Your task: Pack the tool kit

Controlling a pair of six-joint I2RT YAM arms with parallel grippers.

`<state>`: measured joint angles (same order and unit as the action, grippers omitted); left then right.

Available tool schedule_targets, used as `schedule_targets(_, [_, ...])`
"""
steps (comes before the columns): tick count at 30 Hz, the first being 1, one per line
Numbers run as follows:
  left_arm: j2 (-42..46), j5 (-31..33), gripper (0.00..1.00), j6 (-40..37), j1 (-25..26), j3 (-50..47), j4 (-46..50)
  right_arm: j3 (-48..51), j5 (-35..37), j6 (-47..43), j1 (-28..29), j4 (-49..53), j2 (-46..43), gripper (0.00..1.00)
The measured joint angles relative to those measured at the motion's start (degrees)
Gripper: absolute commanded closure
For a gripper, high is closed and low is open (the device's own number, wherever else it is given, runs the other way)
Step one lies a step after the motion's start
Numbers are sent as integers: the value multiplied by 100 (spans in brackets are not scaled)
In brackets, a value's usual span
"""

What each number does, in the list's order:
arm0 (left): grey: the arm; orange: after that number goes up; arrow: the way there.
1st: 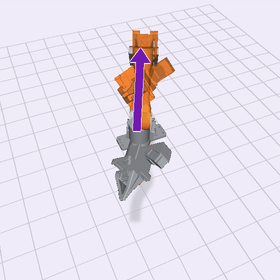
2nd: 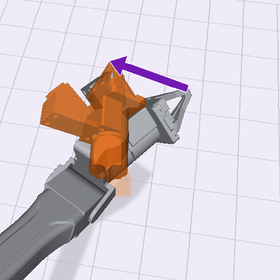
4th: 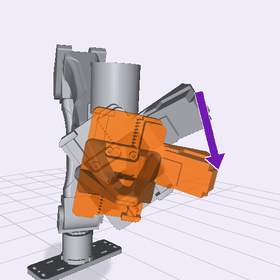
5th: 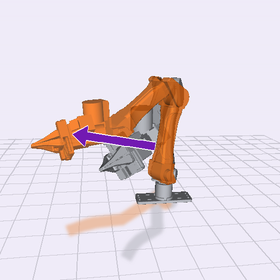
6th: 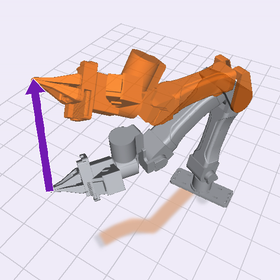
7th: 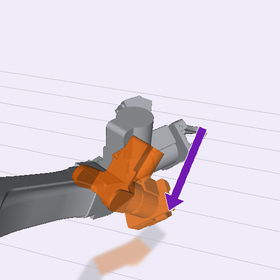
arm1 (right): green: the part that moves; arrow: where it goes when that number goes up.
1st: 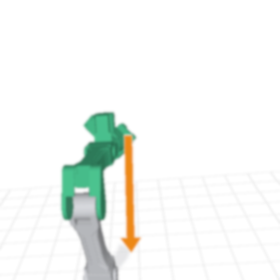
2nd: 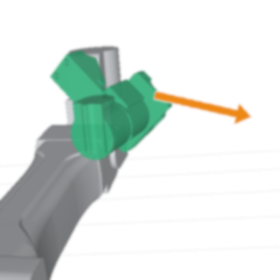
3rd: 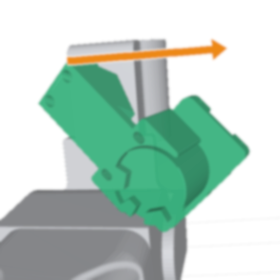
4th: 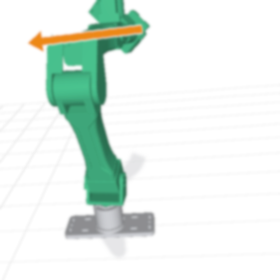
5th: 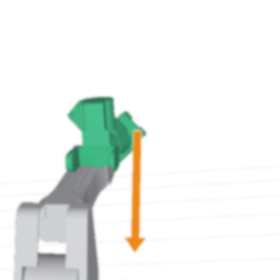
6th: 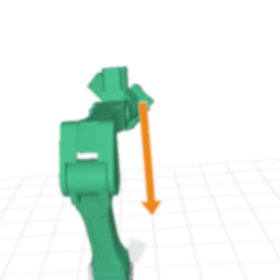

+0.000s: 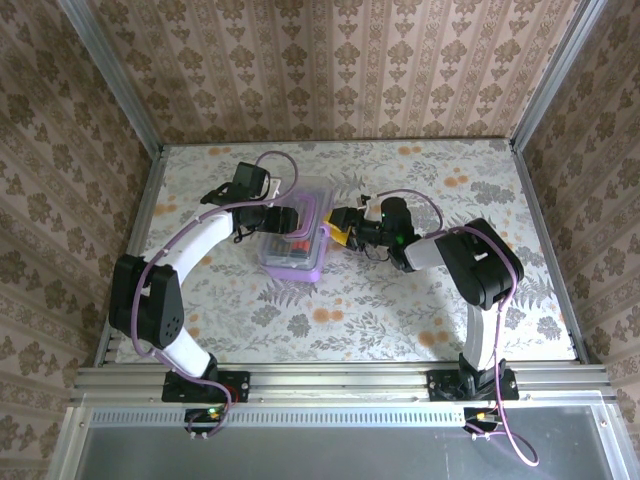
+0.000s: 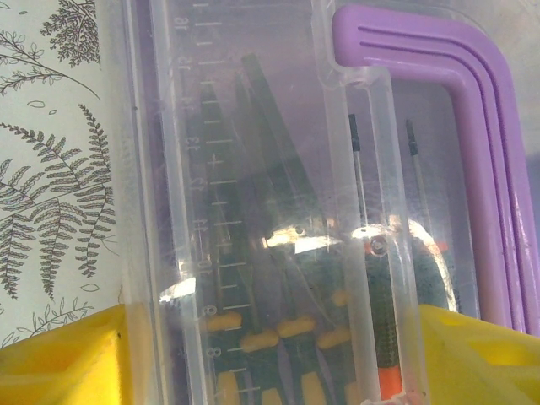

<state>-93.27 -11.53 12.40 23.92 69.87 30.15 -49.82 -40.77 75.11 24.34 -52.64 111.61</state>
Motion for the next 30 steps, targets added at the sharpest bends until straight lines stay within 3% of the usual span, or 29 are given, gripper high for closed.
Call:
schedule_targets(9, [7, 26, 46, 2, 0, -50, -166, -326, -15, -431, -7, 811, 0, 43])
schedule_targets(30, [17, 24, 46, 4, 0, -74, -197, -343, 42, -647, -20, 1119, -98, 48])
